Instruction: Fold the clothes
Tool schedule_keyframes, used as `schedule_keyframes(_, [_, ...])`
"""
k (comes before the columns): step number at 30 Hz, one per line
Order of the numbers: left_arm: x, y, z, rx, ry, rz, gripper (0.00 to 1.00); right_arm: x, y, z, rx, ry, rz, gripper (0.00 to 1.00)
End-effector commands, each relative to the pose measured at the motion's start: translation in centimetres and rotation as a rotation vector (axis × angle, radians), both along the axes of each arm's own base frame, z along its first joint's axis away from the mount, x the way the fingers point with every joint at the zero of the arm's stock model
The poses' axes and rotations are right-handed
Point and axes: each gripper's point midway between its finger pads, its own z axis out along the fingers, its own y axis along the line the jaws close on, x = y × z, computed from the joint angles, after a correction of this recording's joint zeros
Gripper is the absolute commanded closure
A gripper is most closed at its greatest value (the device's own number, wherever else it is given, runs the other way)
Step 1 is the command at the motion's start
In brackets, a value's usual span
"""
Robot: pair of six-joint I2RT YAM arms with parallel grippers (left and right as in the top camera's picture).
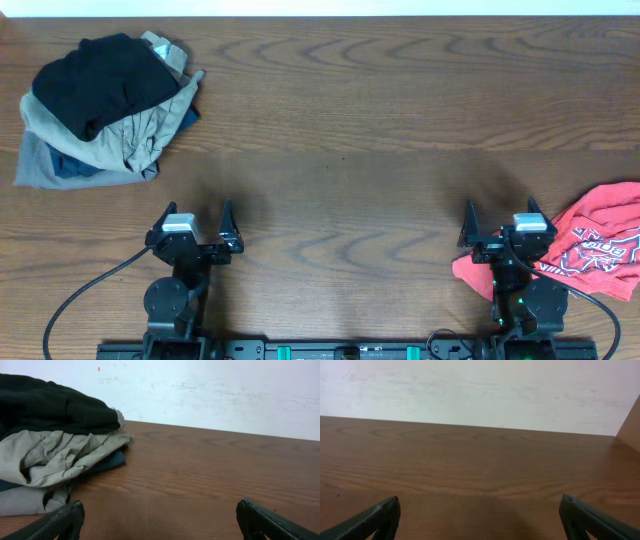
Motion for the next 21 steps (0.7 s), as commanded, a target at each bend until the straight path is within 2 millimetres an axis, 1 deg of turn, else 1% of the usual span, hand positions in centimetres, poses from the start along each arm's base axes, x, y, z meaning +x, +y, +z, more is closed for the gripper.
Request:
schedule_keyframes(1, [-0.06,0.34,-1.66,0.020,0.046,0.015,0.02,-0.01,-0.27,-0.06,0.012,-0.002,-0.014,0.01])
schedule_keyframes(21, [-0.06,0.34,-1.66,0.020,0.046,0.015,0.02,-0.01,-0.27,-0.06,0.012,-0.002,-0.014,0.02])
